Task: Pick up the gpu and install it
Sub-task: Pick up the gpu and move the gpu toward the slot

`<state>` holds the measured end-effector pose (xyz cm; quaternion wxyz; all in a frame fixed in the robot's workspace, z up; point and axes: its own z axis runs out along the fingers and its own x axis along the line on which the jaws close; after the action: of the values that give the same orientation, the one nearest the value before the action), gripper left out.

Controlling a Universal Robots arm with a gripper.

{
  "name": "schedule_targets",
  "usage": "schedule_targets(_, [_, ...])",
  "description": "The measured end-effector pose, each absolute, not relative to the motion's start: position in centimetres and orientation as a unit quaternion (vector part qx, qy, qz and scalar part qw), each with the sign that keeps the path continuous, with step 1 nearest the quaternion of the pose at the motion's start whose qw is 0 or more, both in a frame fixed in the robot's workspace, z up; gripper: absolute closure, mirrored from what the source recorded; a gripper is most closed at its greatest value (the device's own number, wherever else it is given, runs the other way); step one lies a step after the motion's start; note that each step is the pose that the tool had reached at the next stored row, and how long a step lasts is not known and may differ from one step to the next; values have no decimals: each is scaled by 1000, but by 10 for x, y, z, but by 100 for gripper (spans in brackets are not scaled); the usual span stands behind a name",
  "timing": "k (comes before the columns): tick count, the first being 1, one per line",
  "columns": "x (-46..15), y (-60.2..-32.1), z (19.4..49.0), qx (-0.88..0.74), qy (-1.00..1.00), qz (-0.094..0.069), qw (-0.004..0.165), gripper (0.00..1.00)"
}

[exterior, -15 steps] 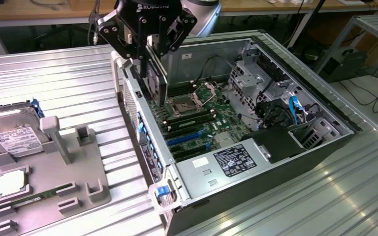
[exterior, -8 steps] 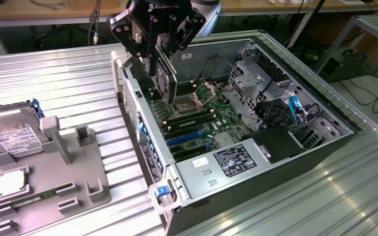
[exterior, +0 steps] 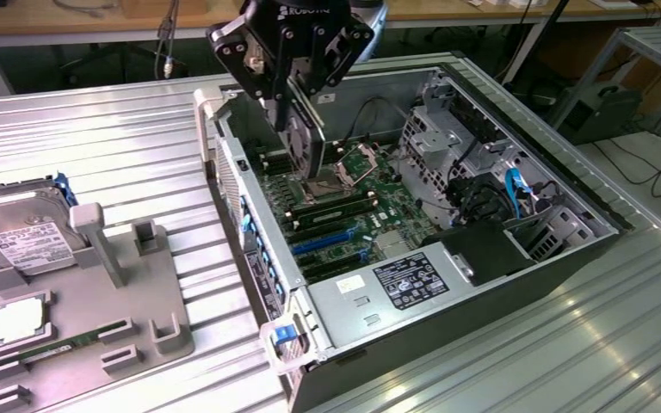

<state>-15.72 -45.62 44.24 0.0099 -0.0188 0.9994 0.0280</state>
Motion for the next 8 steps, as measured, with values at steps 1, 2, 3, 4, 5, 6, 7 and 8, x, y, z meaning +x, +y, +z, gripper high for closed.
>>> schedule_targets(1, [-155,-456,442,-19,999,28,10,72])
schedule_targets(2, [-154,-456,442,-19,999,28,10,72])
schedule_targets(3, [-152,-456,442,-19,999,28,10,72])
schedule_targets(4, [-151,-456,442,-19,999,28,10,72])
schedule_targets(5, [-149,-456,442,-19,999,28,10,72])
schedule_targets(6, [-147,-456,442,-19,999,28,10,72])
schedule_targets(7, [-145,-456,442,-19,999,28,10,72])
schedule_targets(8, [-144,-456,442,-19,999,28,10,72])
